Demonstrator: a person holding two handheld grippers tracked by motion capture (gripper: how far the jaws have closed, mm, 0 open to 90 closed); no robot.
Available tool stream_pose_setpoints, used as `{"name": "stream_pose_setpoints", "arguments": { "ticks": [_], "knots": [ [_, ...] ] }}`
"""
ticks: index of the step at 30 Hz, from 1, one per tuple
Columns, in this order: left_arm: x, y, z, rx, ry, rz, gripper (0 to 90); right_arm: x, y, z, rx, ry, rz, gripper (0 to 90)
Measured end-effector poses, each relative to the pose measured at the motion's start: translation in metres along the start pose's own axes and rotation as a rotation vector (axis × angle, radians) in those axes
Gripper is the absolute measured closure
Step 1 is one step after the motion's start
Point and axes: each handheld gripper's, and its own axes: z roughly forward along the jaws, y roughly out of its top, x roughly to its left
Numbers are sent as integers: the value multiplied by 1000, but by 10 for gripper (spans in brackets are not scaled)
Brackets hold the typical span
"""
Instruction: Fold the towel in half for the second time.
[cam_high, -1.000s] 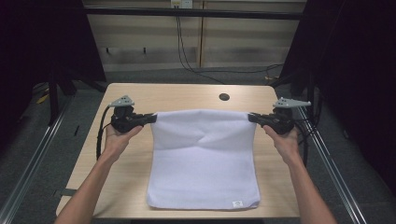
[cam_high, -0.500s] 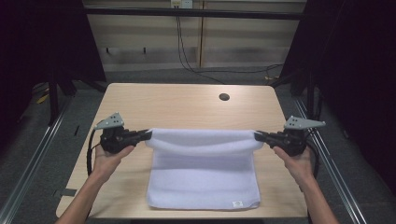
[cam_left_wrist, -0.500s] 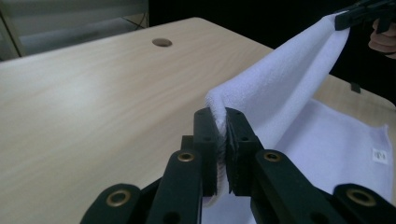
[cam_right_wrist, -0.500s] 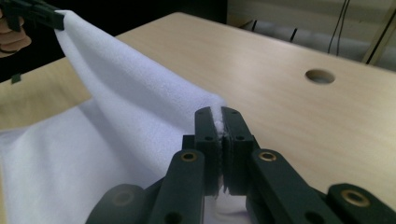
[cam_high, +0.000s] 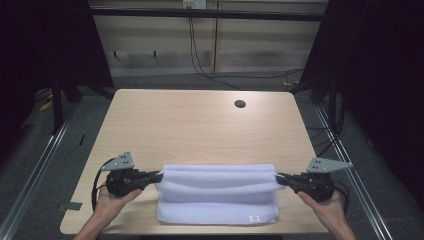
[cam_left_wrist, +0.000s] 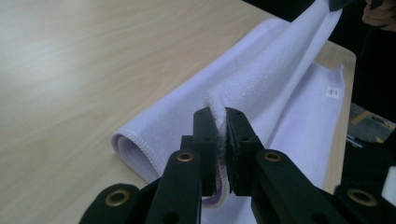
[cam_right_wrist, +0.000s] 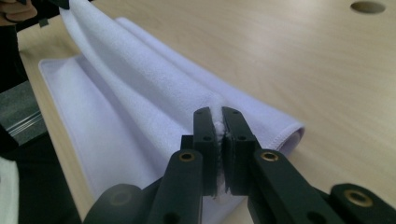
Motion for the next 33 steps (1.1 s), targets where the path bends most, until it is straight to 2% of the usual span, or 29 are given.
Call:
{"name": "stream_pose_setpoints", "arguments": {
  "ticks": [1,4,6,7,10,13,14,16,17,18,19,20,22,24,25,26,27,28,29,30,31,32,33],
  "knots": [
    [-2,-4,1,19,-2,0,841,3,-7,1,12,9,9,849],
    [-9,-20,8,102,-32,-1,838,13,-28,7,101,42,9,836],
    [-12,-28,10,142,-68,-8,832,18,-40,8,139,53,12,802],
    [-12,-28,10,142,-68,-8,829,18,-40,8,139,53,12,802],
    [-24,-37,5,181,-83,8,809,25,-55,-2,184,75,7,740],
    [-28,-40,0,181,-103,4,757,31,-61,-8,205,79,1,690],
    [-30,-40,-5,167,-104,8,733,33,-66,-14,193,96,22,676],
    [-31,-40,-8,151,-94,8,699,33,-66,-16,178,92,27,667],
    [-32,-40,-12,128,-57,0,648,32,-67,-19,154,99,35,666],
    [-31,-39,-15,100,-1,-11,602,32,-66,-21,124,85,36,656],
    [-30,-38,-16,87,19,-18,568,30,-64,-24,85,33,14,647],
    [-21,-35,-18,39,54,-35,532,26,-58,-26,37,-17,7,629],
    [-7,-30,-16,21,84,-76,495,16,-50,-26,-16,-50,33,615],
    [5,-25,-12,9,135,-73,473,7,-43,-20,-46,-87,41,591],
    [5,-25,-12,9,135,-73,449,4,-40,-18,-58,-101,51,587],
    [19,-20,-7,-1,150,-96,432,-2,-36,-13,-79,-109,66,587],
    [19,-20,-7,-1,150,-96,431,-2,-36,-13,-79,-109,66,587],
    [29,-16,-5,-15,183,-112,431,-5,-34,-10,-93,-115,77,579],
    [34,-14,-5,-24,195,-125,412,-13,-28,-2,-134,-154,110,574],
    [43,-14,-6,-57,207,-152,414,-16,-27,1,-151,-164,113,572],
    [43,-14,-6,-57,207,-152,418,-16,-27,1,-151,-164,113,572],
    [48,-17,-7,-68,221,-165,420,-20,-29,6,-166,-195,122,560],
    [48,-17,-7,-68,221,-165,429,-20,-29,6,-166,-195,122,560]
  ]
}}
